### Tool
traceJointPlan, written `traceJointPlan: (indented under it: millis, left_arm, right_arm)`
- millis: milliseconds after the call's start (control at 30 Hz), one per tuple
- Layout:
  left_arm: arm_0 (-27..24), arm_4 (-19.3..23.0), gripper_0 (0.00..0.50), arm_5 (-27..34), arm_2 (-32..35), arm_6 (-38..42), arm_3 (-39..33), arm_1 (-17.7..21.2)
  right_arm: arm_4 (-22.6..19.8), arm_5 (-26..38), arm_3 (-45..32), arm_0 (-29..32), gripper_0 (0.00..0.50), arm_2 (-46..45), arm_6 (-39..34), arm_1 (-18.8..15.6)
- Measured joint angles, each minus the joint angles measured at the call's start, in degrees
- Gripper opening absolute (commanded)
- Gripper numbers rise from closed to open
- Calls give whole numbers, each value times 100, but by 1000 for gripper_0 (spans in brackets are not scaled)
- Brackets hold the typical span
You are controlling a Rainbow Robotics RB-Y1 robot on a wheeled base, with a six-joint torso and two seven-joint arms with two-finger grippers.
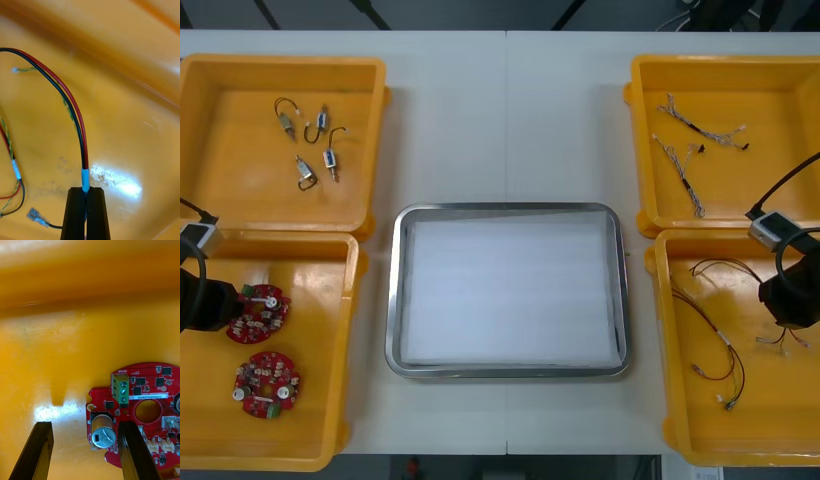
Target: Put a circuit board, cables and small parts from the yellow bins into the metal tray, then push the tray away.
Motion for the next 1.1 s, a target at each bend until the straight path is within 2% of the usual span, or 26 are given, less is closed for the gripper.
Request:
traceJointPlan:
  millis: [133,233,300,367,400,467,833,1100]
  left_arm:
    - [0,0,500,-112,-86,2,55,0]
    - [0,0,424,-124,-99,5,60,0]
    - [0,0,249,-126,-99,8,61,0]
    - [0,0,126,-126,-99,13,63,0]
    - [0,0,27,-126,-99,18,63,0]
    - [0,0,0,-126,-99,47,65,-1]
    - [0,0,0,-135,-99,97,67,-1]
    - [0,162,0,-140,-99,98,36,76]
  right_arm:
    - [-279,350,-217,-1,0,-300,1,0]
    - [-542,641,-395,-1,0,-559,3,1]
    - [-674,792,-530,-1,0,-730,5,1]
    - [-791,919,-651,-1,0,-878,7,2]
    - [-866,994,-718,-1,0,-947,7,2]
    - [-994,1115,-839,-3,0,-1067,8,3]
    - [-1218,1836,-1157,-383,0,-1270,10,14]
    - [-1400,1981,-1160,-758,0,-1270,10,26]
